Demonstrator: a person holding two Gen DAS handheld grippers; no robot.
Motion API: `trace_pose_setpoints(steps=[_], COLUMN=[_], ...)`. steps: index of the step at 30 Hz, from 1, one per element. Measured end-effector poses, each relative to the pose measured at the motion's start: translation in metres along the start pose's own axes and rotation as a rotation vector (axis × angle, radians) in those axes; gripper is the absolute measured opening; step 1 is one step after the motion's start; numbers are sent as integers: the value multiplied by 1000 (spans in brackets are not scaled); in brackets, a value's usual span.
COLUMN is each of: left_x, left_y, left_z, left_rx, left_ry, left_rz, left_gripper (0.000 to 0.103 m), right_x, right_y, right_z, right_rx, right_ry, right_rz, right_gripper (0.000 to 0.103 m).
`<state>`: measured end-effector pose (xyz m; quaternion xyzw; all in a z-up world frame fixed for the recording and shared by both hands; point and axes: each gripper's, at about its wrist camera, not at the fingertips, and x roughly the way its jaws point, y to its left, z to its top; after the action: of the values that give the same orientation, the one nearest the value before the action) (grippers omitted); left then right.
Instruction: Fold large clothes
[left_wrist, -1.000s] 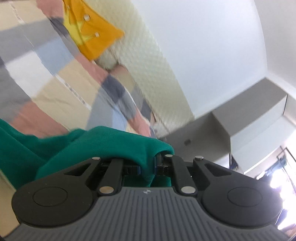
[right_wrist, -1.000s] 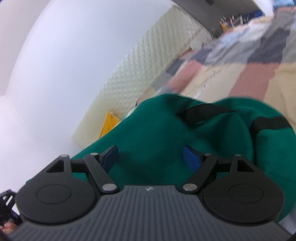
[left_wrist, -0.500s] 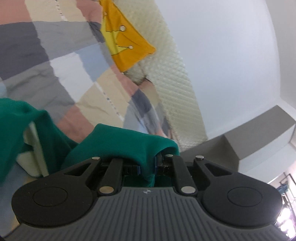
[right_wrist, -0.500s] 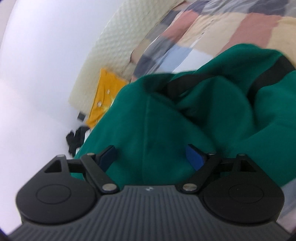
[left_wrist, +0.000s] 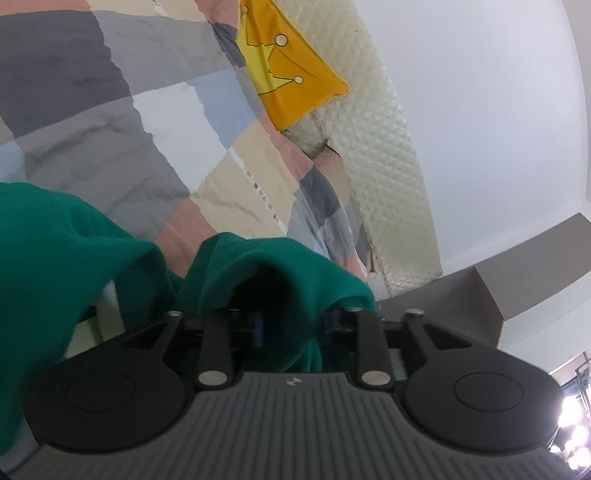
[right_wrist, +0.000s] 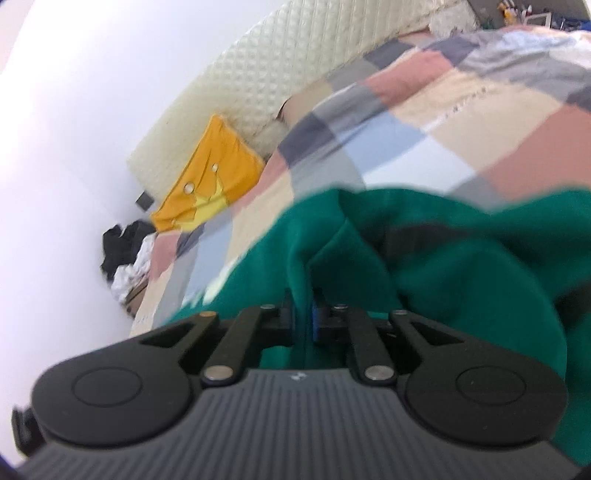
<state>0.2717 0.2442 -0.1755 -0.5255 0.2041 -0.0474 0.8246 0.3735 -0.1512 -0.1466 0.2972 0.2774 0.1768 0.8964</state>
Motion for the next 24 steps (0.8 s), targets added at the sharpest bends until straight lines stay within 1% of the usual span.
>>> trace_pose_setpoints(steps=[2,5,7,9,12,14,17,19,20,21,22,23,24], left_x=[4,8,11,14,17,19,17,15,14,12,10,8,6], left_y=[-1,-5,-7,-8,-8,-8,-9,-9,-8,-8,-7,-6,-5], left_z=[-3,-8,-10,-14,-21,-26,-33,-35,-35,-34,-34,-34,-33], left_rx=[14,39,51,61,72,67,90,86,78,71,62,52,41], left_ry=[12,30,45,61,77,89,93,92,88,85,78,69,60], left_rz=[-2,1,-6,-10,-19,-13,3,6,3,1,-4,-12,-24], left_gripper=[51,59,62,66,68,69,69,70,70,70,70,70,70], right_x=[14,46,68,82,91,91,83,76,70,64,56,47,37], right_y=[3,-3,-10,-19,-35,-42,-40,-35,-32,-30,-27,-23,-19], right_z=[15,28,32,28,21,20,21,22,22,23,23,22,22], right_rx=[-22,-31,-51,-51,-36,-3,15,28,34,38,39,37,33], right_ry=[-5,27,40,52,63,67,61,57,53,47,38,21,4], right_rz=[-22,-63,-105,-130,-158,-145,-115,-95,-87,-76,-57,-33,-14], right_gripper=[10,10,10,10,10,10,13,21,36,58,66,72,73])
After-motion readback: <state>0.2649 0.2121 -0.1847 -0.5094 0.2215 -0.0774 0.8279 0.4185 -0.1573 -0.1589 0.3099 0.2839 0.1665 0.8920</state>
